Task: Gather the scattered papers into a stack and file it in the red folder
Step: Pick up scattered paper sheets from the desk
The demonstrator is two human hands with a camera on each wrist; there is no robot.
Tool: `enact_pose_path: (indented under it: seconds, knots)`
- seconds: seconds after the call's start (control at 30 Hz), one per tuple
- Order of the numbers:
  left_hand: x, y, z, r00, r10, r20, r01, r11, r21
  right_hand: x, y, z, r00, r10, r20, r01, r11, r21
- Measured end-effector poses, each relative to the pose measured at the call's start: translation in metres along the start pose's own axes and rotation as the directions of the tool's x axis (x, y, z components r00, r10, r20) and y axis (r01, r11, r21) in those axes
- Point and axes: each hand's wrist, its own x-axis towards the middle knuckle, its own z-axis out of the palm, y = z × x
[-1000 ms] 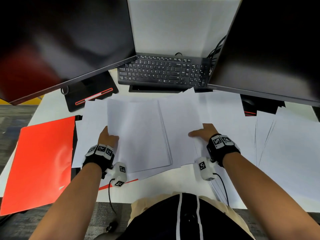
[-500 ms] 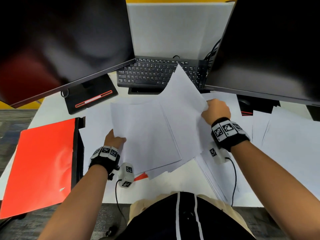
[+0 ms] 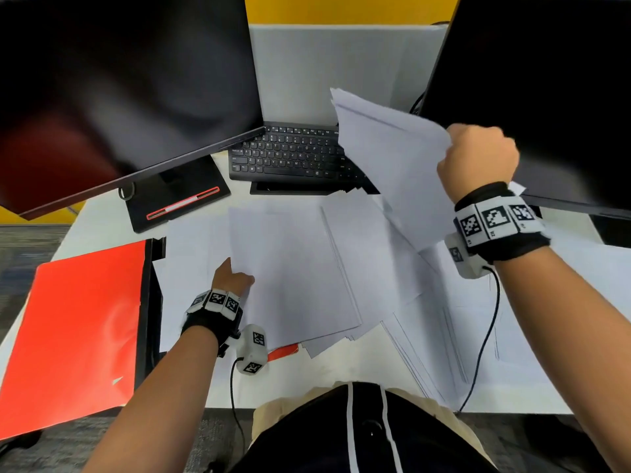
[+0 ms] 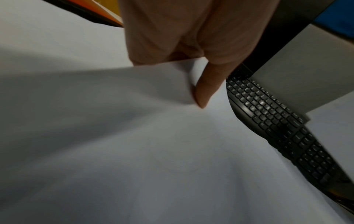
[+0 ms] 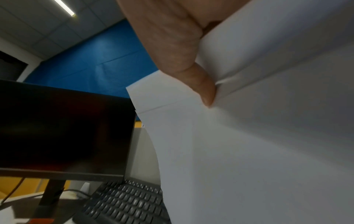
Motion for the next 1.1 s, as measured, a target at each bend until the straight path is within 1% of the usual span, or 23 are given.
enact_pose_path:
  seconds: [0.1,0.17,0.2,0.27,0.33,0.4,0.43,0.47,0.5,0.57,0.6,0.63,0.7,0.73,0.8,0.83,0.9,0.93,1.0,1.07,1.1]
  knots:
    - [-0.003,0.001,0.0,1.0,-0.012,0.015,0.012,1.0,-0.024,0.005,-0.004,-0.016,0.994,0.01,-0.105,-0.005,0.999,0.05]
    - [-0.004,0.002,0.001,1.0,-0.021,0.024,0.022,1.0,-0.022,0.008,-0.008,-0.026,0.987,0.077,-0.144,-0.054,0.986,0.157]
    - [-0.005,0.002,0.001,0.999,-0.031,0.033,0.033,0.999,-0.04,0.01,-0.009,-0.027,0.982,0.125,-0.144,-0.088,0.967,0.239]
    - [-0.008,0.004,0.003,0.998,-0.037,0.056,0.043,0.993,-0.111,0.013,-0.011,-0.022,0.973,0.218,-0.079,-0.162,0.885,0.437]
    - [-0.01,0.007,0.003,0.994,-0.077,0.079,0.091,0.977,-0.192,0.013,-0.01,-0.002,0.957,0.285,0.055,-0.262,0.771,0.581]
    - [-0.008,0.006,0.005,0.976,-0.107,0.191,0.166,0.929,-0.33,0.003,-0.003,0.035,0.919,0.315,0.237,-0.393,0.687,0.611]
    - [-0.005,0.005,0.006,0.966,-0.106,0.236,0.195,0.896,-0.399,-0.006,0.002,0.058,0.886,0.319,0.336,-0.462,0.659,0.593]
    - [0.0,0.002,0.004,0.959,-0.119,0.257,0.23,0.856,-0.462,-0.015,0.003,0.079,0.838,0.318,0.443,-0.535,0.638,0.554]
    - [0.002,0.0,0.003,0.954,-0.123,0.274,0.253,0.82,-0.513,-0.026,0.005,0.1,0.777,0.315,0.544,-0.603,0.62,0.502]
    - [0.005,-0.002,-0.001,0.94,-0.13,0.316,0.295,0.777,-0.556,-0.048,0.007,0.131,0.66,0.276,0.699,-0.679,0.617,0.398]
    - [0.004,-0.001,-0.002,0.934,-0.128,0.334,0.301,0.784,-0.542,-0.059,0.007,0.141,0.617,0.251,0.746,-0.68,0.647,0.345]
    - [0.003,0.0,-0.003,0.929,-0.131,0.345,0.301,0.809,-0.505,-0.067,0.007,0.149,0.586,0.234,0.775,-0.672,0.675,0.305]
    - [0.002,0.002,-0.004,0.919,-0.161,0.361,0.315,0.85,-0.422,-0.082,0.005,0.157,0.544,0.216,0.811,-0.687,0.67,0.282]
    - [0.015,-0.007,-0.002,0.922,-0.19,0.338,0.317,0.871,-0.375,-0.084,0.003,0.161,0.539,0.198,0.819,-0.678,0.679,0.282]
    - [0.049,-0.031,0.004,0.939,-0.181,0.293,0.276,0.904,-0.327,-0.085,-0.001,0.163,0.576,0.178,0.798,-0.634,0.714,0.298]
    - [0.053,-0.034,0.004,0.942,-0.178,0.285,0.266,0.913,-0.309,-0.084,-0.003,0.162,0.6,0.167,0.782,-0.615,0.721,0.319]
    - [0.034,-0.018,0.003,0.955,-0.165,0.246,0.238,0.922,-0.305,-0.081,-0.008,0.16,0.624,0.106,0.774,-0.573,0.736,0.361]
    - [0.017,-0.006,0.001,0.963,-0.149,0.225,0.215,0.928,-0.306,-0.08,-0.01,0.16,0.616,0.054,0.786,-0.541,0.754,0.372]
    - [0.003,0.004,0.002,0.967,-0.142,0.214,0.2,0.94,-0.278,-0.082,-0.017,0.162,0.583,-0.05,0.811,-0.472,0.792,0.387]
    - [0.001,0.006,0.004,0.968,-0.139,0.208,0.19,0.95,-0.25,-0.085,-0.024,0.166,0.555,-0.13,0.822,-0.449,0.784,0.427]
    - [0.003,0.005,0.005,0.971,-0.123,0.203,0.172,0.954,-0.244,-0.088,-0.027,0.168,0.549,-0.173,0.818,-0.433,0.777,0.456]
